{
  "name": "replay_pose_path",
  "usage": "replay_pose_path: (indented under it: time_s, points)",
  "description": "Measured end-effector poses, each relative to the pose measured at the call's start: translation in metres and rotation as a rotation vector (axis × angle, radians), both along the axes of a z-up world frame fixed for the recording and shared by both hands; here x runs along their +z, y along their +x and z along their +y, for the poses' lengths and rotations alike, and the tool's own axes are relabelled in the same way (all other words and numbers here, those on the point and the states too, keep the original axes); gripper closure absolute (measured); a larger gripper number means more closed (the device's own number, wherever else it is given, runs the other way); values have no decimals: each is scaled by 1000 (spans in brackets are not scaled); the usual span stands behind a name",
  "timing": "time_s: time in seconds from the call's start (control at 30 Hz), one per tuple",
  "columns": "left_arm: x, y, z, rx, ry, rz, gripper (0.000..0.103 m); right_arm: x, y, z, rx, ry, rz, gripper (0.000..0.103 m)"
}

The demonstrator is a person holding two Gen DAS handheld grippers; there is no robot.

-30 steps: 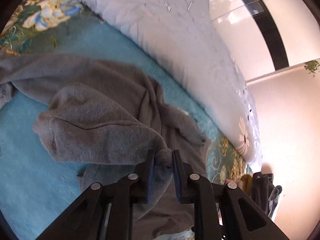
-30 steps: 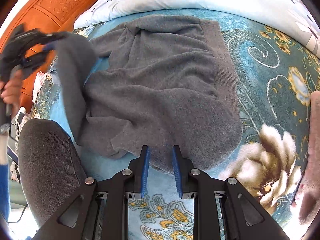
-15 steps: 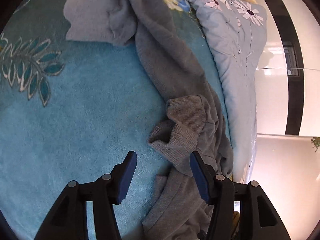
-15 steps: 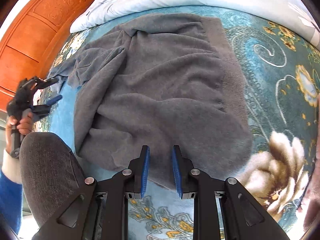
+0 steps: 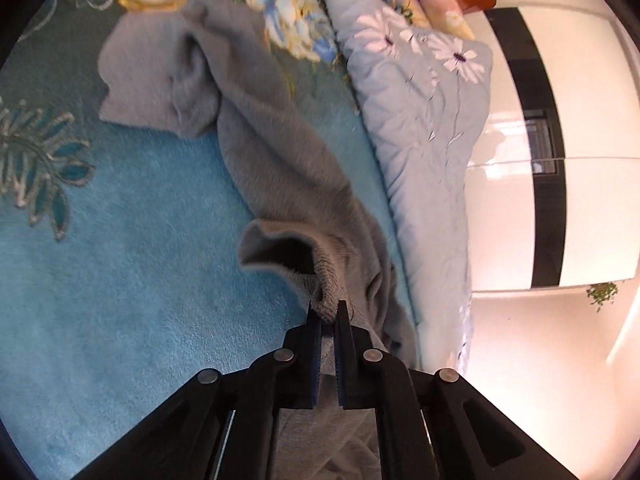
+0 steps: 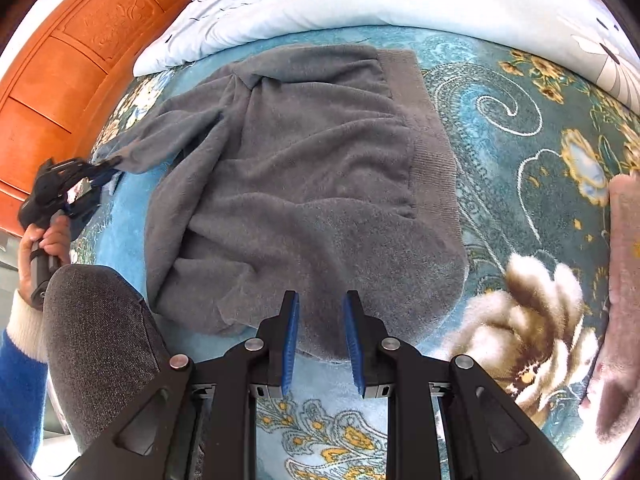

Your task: Fold clothes

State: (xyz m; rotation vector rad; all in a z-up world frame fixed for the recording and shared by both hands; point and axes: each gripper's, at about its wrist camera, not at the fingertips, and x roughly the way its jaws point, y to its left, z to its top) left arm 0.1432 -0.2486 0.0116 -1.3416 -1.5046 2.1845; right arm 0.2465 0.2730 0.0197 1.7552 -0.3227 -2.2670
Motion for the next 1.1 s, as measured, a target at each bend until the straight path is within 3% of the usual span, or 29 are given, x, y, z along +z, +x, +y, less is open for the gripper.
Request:
replay_pose_path:
  time_s: [0.1,0.23,0.37,0.43,0.6,0.67,0.93,1.03,1.1]
  points:
    - [43,37,-47,85,-50,91,98,3,2,0,3,-20,17,80]
    - [99,111,-126,245,-206,173,98,6,7,-1,19,-43,44,80]
    - [127,169,-201,390,-347,157,98,0,8,-4,19,-59,34,80]
    - [116,180,-226,425,-350,92,98,-3,9,-4,11,-71,22,80]
    - [79,146,-234,408,-424,-46,98,-3,14,5,-17,-73,19,80]
    - [73,122,-232,399,-457,-79,98,-1,18,13,-29,-62,19,80]
    - [38,103,-227,345,-450,-175,95,3,25,36,-103,-11,-1,80]
    - [24,97,-225,325,-447,-210,88,-1,25,29,-93,-12,-9,80]
    - [15,92,-224,311,-445,-234,68,-4,26,24,-83,-16,-12,80]
